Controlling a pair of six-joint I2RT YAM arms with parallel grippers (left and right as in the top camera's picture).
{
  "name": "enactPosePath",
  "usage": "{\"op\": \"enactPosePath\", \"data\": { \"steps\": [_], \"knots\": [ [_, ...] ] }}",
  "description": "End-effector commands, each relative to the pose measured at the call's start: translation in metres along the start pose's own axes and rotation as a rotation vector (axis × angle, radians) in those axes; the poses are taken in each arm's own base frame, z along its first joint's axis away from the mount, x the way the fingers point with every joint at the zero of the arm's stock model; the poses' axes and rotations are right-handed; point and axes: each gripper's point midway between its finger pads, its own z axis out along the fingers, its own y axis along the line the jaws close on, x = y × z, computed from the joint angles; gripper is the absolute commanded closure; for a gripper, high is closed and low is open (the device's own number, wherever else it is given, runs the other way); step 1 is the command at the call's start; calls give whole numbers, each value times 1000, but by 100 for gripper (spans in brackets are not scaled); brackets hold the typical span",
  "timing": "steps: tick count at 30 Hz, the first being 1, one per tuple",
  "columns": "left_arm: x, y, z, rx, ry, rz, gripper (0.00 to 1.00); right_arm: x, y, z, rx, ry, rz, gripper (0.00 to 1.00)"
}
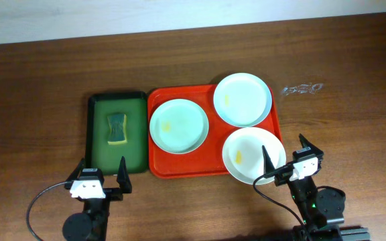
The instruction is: Clean dirty plates on tray and stack at the side
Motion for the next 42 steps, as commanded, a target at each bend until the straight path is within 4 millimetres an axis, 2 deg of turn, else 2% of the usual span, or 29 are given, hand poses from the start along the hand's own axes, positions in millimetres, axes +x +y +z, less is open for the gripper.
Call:
{"op": "enactPosePath", "data": {
  "steps": [1,7,10,12,13,15,19,20,22,24,29,31,34,37,42],
  "knots": [
    [2,-2,0,8,3,23,1,4,-2,0,12,10,-5,2],
    [1,1,0,-9,1,35,1,4,-2,0,12,10,-5,2],
    [-3,42,-5,-250,10,212,1,4,-2,0,12,10,-5,2],
    [-3,48,-7,-284,11,220,1,4,-5,0,30,12,-6,2],
    [-3,47,-7,-281,10,220,1,5,-10,0,58,16,-6,2],
    [-3,46,-6,-276,9,218,1,8,-33,-3,190,35,-28,2],
    [2,8,0,-47,10,213,1,11,-32,-3,186,49,-25,2],
    [1,-12,0,67,-5,176,1,9,-25,-2,145,38,-4,2],
    [-2,-35,-4,202,-22,138,1,5,-11,0,62,17,54,2],
    [-7,-40,-5,227,-43,141,1,4,-4,0,22,10,122,2],
    [-19,-51,-9,293,-65,25,1,0,-3,0,16,-3,213,2],
    [-33,-60,-18,346,-58,-2,1,0,-2,-2,12,20,320,2],
    [-58,-63,-31,347,-26,-19,1,-24,4,-10,-31,19,370,2],
    [-84,-64,-41,344,32,-33,1,-57,2,-22,-30,31,372,2],
    [-124,-67,-35,337,207,-77,1,-106,3,-27,-53,149,397,2]
  ]
}}
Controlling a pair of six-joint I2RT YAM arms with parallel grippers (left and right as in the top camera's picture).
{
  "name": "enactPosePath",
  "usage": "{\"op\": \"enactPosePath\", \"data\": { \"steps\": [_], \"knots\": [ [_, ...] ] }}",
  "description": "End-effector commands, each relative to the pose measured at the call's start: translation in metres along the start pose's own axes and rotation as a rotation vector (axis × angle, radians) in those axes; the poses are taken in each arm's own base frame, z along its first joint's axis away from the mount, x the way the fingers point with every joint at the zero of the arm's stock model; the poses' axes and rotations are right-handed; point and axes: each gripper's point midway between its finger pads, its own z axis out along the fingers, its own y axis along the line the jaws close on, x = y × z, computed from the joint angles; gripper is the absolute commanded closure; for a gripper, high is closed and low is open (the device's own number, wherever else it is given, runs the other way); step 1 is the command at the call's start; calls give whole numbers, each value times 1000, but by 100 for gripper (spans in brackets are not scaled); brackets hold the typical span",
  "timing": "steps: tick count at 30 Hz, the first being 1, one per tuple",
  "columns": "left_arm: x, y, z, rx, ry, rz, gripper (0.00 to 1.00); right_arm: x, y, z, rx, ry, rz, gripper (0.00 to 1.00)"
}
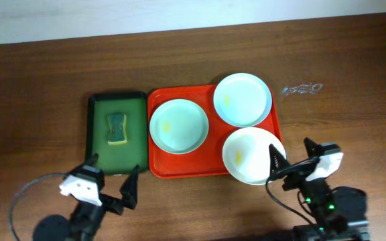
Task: Clean dirty plates on tray and stack at the side
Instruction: 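Move the right gripper to the left plate rim and the left gripper over the sponge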
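Three white plates lie on the red tray [158, 164], each with a yellow smear: one at the left [179, 125], one at the back right [242, 99], one at the front right [252, 155] overhanging the tray's edge. A yellow-green sponge [116, 127] rests in the dark green tray [99, 155]. My left gripper [113, 181] stands open at the green tray's front edge. My right gripper [291, 155] is open, one finger over the front right plate's rim, the other off to its right.
A small clear wrapper [302, 88] lies on the brown table right of the red tray. The arm bases and their cables sit along the table's front edge.
Both arms have shifted: the left gripper has turned and moved slightly right along the green tray's front edge, the right gripper has moved right and turned. Plates and sponge are unmoved.
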Motion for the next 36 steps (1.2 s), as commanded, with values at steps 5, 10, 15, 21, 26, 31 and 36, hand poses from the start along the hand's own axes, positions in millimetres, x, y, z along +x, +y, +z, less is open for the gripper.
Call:
{"op": "enactPosePath", "data": {
  "steps": [5,10,15,21,26,31,36],
  "knots": [
    [-35,1,15,4,398,-119,1,-51,19,8,20,292,85,2],
    [-17,14,44,8,719,-222,1,-40,32,34,-37,568,183,2],
    [26,24,70,27,916,-325,1,-10,63,56,-253,775,339,1],
    [63,35,87,17,1063,-391,11,34,59,73,-225,978,452,62],
    [77,45,90,-24,1115,-385,11,72,59,84,-127,1099,386,56],
    [78,47,91,-31,1115,-380,9,99,73,101,-79,1150,334,53],
    [79,55,91,-86,1115,-369,9,111,74,125,21,1092,278,50]
  ]
}}
